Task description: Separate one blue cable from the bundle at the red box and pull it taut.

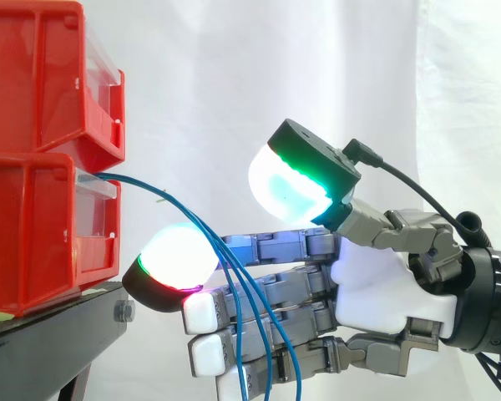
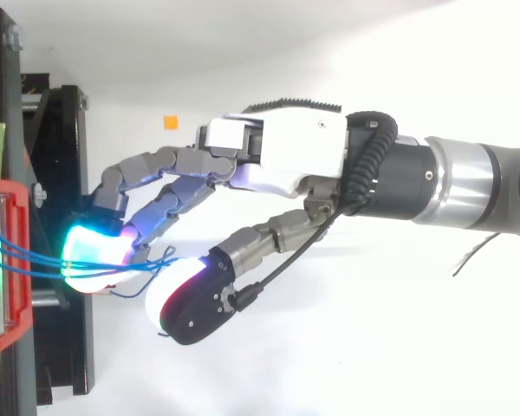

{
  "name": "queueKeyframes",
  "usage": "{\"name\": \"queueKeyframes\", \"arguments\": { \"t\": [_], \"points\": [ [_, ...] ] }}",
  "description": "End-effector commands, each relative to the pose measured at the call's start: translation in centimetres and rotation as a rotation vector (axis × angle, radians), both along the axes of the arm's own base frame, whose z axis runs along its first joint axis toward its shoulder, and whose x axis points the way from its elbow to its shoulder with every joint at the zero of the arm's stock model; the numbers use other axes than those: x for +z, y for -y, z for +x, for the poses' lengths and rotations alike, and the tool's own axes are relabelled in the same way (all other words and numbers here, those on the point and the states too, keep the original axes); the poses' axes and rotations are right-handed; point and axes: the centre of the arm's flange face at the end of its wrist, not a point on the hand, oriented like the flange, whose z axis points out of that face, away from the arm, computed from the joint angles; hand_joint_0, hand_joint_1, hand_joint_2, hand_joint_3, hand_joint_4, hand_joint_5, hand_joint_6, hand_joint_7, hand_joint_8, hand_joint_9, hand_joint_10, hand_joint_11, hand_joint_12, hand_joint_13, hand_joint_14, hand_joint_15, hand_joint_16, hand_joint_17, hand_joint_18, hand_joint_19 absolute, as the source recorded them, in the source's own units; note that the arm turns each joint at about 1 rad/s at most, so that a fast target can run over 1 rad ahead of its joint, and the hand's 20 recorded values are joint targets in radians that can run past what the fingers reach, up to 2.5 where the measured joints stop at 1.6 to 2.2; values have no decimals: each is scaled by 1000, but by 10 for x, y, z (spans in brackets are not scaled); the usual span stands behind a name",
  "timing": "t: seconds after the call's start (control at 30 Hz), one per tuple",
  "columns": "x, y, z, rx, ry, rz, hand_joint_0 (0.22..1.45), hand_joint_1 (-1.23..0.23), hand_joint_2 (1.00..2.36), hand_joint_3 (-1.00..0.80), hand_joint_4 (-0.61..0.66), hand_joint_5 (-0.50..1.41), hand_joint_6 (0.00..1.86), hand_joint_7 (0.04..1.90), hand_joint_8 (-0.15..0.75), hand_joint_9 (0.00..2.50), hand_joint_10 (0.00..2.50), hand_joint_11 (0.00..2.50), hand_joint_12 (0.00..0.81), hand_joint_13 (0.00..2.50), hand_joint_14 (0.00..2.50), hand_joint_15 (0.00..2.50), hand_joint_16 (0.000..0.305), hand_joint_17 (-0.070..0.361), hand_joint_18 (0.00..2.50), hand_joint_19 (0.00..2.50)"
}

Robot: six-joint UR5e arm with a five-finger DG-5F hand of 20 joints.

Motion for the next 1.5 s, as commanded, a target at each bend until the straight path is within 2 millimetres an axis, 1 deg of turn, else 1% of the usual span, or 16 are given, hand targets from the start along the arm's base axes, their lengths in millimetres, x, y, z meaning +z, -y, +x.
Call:
{"name": "queueKeyframes", "arguments": {
  "t": [0.0, 0.1, 0.23, 0.7, 0.93, 1.13, 1.33, 1.47],
  "points": [
    [0, 0, 0, 1, 0, 0, 595, -729, 1003, -432, 203, -131, 502, 1013, 293, 770, 16, 567, 339, 765, 19, 560, 43, 96, 583, 672],
    [1, -4, 1, 5, 2, 0, 595, -729, 1003, -432, 204, -131, 503, 1013, 293, 772, 14, 565, 340, 772, 20, 565, 43, 97, 584, 672],
    [0, -4, 1, 6, 3, 3, 597, -728, 1004, -429, 203, -130, 503, 1015, 293, 775, 17, 560, 338, 770, 20, 563, 43, 96, 590, 672],
    [7, -4, 4, 8, 16, 17, 619, -713, 1007, -383, 195, -124, 502, 1059, 294, 785, 17, 573, 337, 778, 20, 569, 42, 96, 592, 672],
    [9, -5, 5, 8, 19, 17, 618, -708, 1006, -395, 190, -116, 502, 1121, 296, 793, 15, 578, 338, 784, 20, 570, 43, 96, 594, 671],
    [12, -5, 7, 8, 22, 18, 609, -706, 1006, -418, 186, -115, 502, 1127, 295, 795, 15, 581, 341, 790, 20, 582, 43, 97, 604, 679],
    [11, -6, 7, 9, 18, 14, 603, -704, 1004, -426, 188, -115, 502, 1123, 299, 800, 14, 576, 342, 792, 19, 572, 43, 97, 606, 670],
    [7, -8, 5, 10, -10, 10, 603, -705, 1005, -417, 187, -115, 502, 1128, 299, 800, 15, 580, 342, 792, 21, 573, 43, 97, 609, 680]
  ]
}}
